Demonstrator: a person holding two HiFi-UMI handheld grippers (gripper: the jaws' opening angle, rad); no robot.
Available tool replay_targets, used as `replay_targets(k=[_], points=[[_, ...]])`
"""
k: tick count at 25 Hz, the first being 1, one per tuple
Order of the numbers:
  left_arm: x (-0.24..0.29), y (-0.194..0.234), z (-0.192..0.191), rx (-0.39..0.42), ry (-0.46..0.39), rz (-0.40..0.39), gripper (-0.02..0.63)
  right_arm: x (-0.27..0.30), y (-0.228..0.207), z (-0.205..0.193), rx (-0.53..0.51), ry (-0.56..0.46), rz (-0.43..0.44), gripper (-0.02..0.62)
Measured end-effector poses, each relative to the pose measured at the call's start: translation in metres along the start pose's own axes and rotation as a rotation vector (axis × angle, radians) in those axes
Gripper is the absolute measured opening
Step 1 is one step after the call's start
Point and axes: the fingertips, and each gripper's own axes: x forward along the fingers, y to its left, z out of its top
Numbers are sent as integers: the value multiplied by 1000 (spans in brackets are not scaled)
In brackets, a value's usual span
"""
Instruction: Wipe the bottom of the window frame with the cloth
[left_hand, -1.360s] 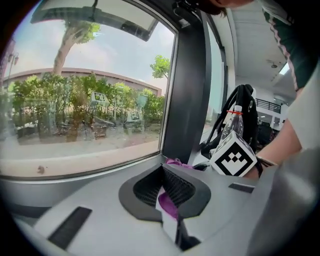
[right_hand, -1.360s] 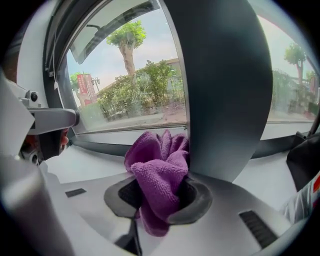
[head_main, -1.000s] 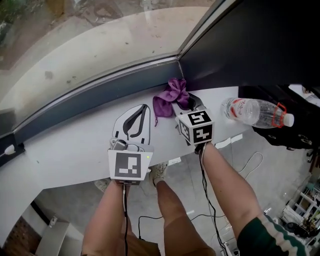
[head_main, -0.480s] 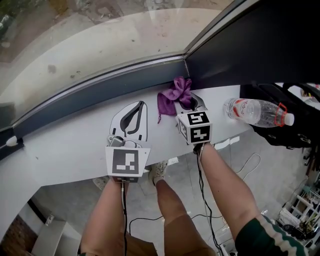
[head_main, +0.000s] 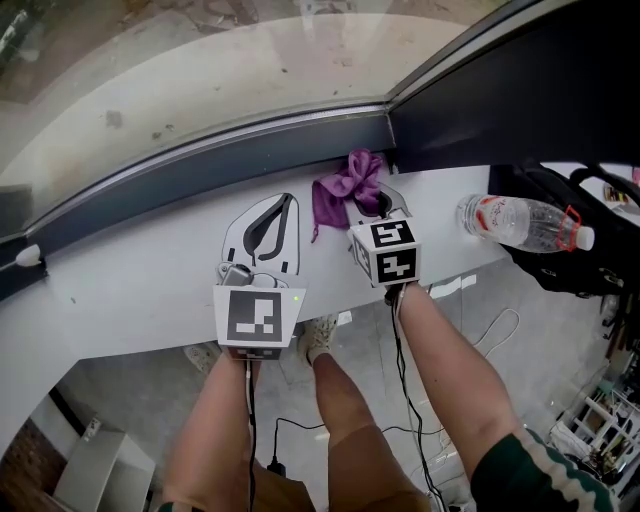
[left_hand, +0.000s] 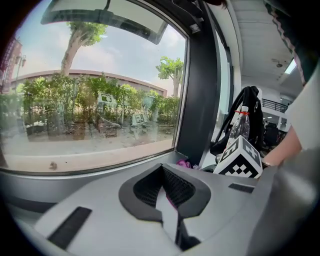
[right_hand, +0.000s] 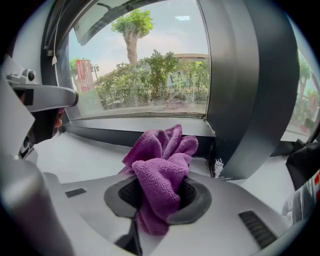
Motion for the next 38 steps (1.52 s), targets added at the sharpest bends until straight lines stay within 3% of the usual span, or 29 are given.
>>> replay_targets(k=[16, 22, 31, 38], points=[[-38, 42, -17, -19, 14, 39, 9, 13, 56, 7, -23, 25, 7, 112], [-51, 66, -24, 46, 46, 77, 8, 20, 85, 10, -26, 29, 19, 112], [-69, 95, -33, 1, 28, 86, 9, 27, 118, 14, -26, 37, 24, 112], [-87, 106, -44, 20, 36, 69, 9, 34, 147, 17, -39, 21, 18, 112]])
